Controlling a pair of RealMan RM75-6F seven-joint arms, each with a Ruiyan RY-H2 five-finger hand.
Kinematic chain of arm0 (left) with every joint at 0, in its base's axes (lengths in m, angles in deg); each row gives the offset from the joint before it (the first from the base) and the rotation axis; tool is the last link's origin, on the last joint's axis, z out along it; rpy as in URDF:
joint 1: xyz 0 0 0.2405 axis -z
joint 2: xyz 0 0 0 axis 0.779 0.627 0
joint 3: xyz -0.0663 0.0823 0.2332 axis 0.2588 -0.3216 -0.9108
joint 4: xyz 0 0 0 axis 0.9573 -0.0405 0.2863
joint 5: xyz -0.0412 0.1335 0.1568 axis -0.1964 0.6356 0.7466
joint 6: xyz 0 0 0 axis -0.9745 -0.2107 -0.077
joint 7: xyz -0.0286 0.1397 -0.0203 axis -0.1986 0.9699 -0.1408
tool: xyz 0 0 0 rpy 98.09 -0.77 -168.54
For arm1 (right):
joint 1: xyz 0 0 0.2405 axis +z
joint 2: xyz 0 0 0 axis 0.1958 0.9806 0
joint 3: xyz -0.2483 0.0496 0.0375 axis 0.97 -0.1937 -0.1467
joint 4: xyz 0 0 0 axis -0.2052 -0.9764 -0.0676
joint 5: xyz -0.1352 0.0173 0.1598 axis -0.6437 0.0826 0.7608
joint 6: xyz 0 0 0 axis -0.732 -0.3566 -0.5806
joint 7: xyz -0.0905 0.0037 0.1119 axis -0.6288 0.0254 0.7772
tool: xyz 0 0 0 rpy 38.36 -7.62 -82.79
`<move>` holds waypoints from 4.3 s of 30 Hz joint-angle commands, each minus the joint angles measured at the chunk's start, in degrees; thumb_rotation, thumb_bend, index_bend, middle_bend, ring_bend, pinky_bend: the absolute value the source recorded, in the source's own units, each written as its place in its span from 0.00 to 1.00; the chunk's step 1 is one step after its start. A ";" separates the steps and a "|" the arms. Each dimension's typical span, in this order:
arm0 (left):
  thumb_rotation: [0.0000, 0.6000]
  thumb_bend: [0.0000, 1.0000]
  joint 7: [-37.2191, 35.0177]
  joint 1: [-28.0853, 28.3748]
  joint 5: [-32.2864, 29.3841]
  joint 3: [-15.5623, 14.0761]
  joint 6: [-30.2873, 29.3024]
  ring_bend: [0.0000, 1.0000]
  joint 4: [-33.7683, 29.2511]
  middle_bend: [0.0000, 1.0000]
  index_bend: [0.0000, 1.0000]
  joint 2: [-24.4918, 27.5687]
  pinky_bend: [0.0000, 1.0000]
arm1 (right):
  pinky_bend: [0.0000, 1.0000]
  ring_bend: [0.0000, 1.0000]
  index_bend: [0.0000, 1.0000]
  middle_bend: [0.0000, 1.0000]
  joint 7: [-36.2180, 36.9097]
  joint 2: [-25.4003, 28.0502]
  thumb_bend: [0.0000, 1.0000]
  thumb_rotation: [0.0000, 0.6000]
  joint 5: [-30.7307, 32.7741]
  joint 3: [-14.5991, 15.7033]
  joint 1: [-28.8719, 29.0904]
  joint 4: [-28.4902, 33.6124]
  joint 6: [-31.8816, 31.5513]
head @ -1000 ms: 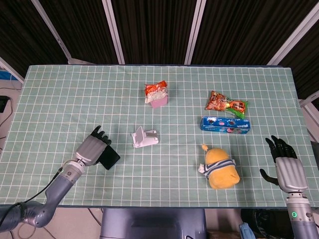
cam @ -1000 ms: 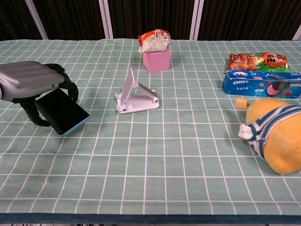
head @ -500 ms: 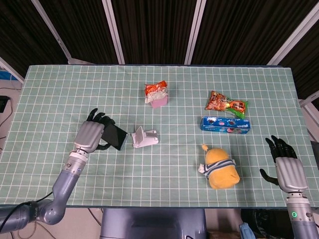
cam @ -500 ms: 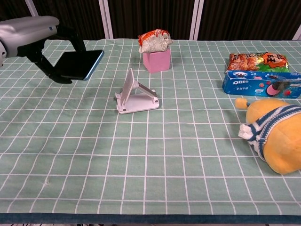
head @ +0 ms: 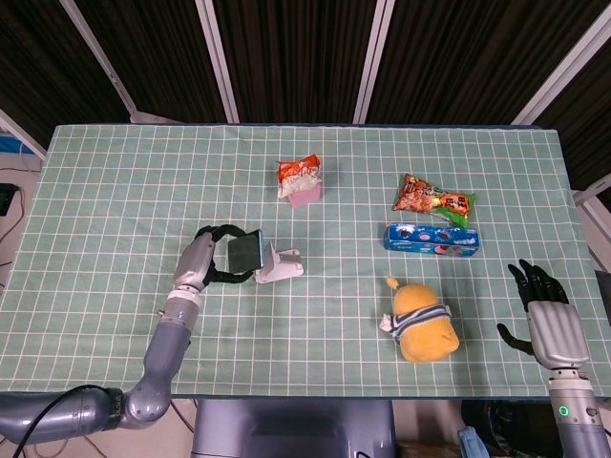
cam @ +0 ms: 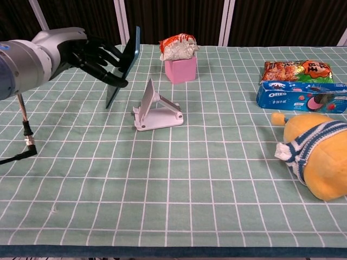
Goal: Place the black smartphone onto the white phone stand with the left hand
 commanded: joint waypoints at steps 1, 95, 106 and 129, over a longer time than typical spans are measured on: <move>1.00 0.49 -1.24 1.06 -2.22 1.55 0.03 0.13 -0.10 0.62 0.60 -1.15 0.00 | 0.14 0.00 0.02 0.00 0.05 0.01 0.37 1.00 -0.02 0.00 0.01 -0.02 0.01; 1.00 0.40 -16.39 7.54 -9.50 -1.93 18.57 0.07 13.40 0.38 0.38 -0.17 0.00 | 0.14 0.00 0.03 0.00 -0.14 0.02 0.37 1.00 0.33 -0.09 0.15 0.15 0.14; 1.00 0.31 -16.54 7.41 -8.13 -2.94 18.72 0.00 13.25 0.13 0.11 0.32 0.00 | 0.14 0.00 0.03 0.00 -0.08 0.03 0.37 1.00 0.30 -0.07 0.13 0.14 0.11; 1.00 0.24 -16.83 1.15 -1.50 -7.82 14.66 0.00 3.61 0.00 0.00 9.04 0.00 | 0.14 0.00 0.03 0.00 -0.23 -0.11 0.37 1.00 -0.07 0.03 -0.04 -0.05 -0.33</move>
